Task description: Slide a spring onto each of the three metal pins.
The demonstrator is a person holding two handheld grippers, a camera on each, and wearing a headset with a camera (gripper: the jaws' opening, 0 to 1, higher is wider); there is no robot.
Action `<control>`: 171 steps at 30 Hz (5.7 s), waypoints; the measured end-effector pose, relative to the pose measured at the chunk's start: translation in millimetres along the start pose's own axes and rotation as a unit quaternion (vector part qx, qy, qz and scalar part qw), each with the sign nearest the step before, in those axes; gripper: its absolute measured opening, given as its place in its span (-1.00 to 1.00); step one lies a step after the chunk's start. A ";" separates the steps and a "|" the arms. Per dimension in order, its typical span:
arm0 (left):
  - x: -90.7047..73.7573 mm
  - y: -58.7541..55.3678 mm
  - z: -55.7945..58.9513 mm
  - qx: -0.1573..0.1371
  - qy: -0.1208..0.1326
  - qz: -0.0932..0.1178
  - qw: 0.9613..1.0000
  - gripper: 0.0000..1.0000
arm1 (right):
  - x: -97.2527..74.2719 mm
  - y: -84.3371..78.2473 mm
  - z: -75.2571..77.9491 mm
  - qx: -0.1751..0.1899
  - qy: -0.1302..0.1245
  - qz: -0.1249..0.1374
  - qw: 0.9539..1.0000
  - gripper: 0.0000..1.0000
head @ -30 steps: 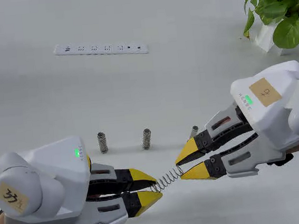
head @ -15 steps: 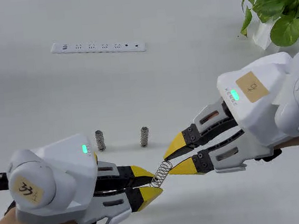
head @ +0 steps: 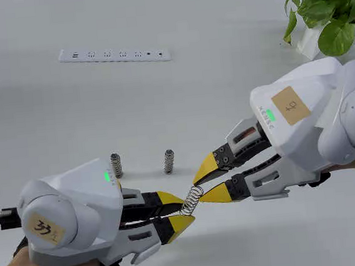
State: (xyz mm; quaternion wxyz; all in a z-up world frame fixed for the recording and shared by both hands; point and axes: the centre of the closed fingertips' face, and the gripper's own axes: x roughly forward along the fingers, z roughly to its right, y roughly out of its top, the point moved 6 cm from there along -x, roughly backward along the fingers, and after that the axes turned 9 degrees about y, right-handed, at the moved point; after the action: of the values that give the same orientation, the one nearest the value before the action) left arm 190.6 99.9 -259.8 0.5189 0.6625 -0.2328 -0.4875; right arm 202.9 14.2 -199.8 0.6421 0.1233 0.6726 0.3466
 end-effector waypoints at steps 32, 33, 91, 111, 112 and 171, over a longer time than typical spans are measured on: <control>9.6 3.6 7.7 0.047 0.011 0.004 0.999 -0.88 | 18.0 -11.1 3.9 0.066 0.071 -0.072 0.993 -0.72; 9.8 4.3 7.8 0.044 0.010 0.005 0.999 -0.88 | 18.3 -11.6 3.7 0.066 0.072 -0.073 0.993 -0.73; -12.1 -21.6 -16.7 -0.029 0.090 0.001 0.996 0.17 | 21.3 -24.2 -1.9 0.085 0.075 -0.082 0.990 -0.85; -52.4 -52.7 -49.4 -0.081 0.180 -0.022 0.980 0.98 | 14.0 -39.7 -3.9 0.092 0.074 -0.101 0.988 -0.85; -53.2 -53.6 -49.9 -0.084 0.180 -0.023 0.980 0.98 | 13.6 -40.5 -3.6 0.092 0.075 -0.102 0.988 -0.85; -62.6 -63.3 -57.9 -0.098 0.198 -0.034 0.975 0.91 | -17.0 -92.0 85.9 0.060 0.074 -0.238 0.967 -0.85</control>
State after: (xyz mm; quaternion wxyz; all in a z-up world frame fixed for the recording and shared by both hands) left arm 203.4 199.9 -293.1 0.6002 0.6992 -0.0541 -0.3846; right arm 312.5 -36.8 -238.5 0.6457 -0.0277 0.7480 0.1509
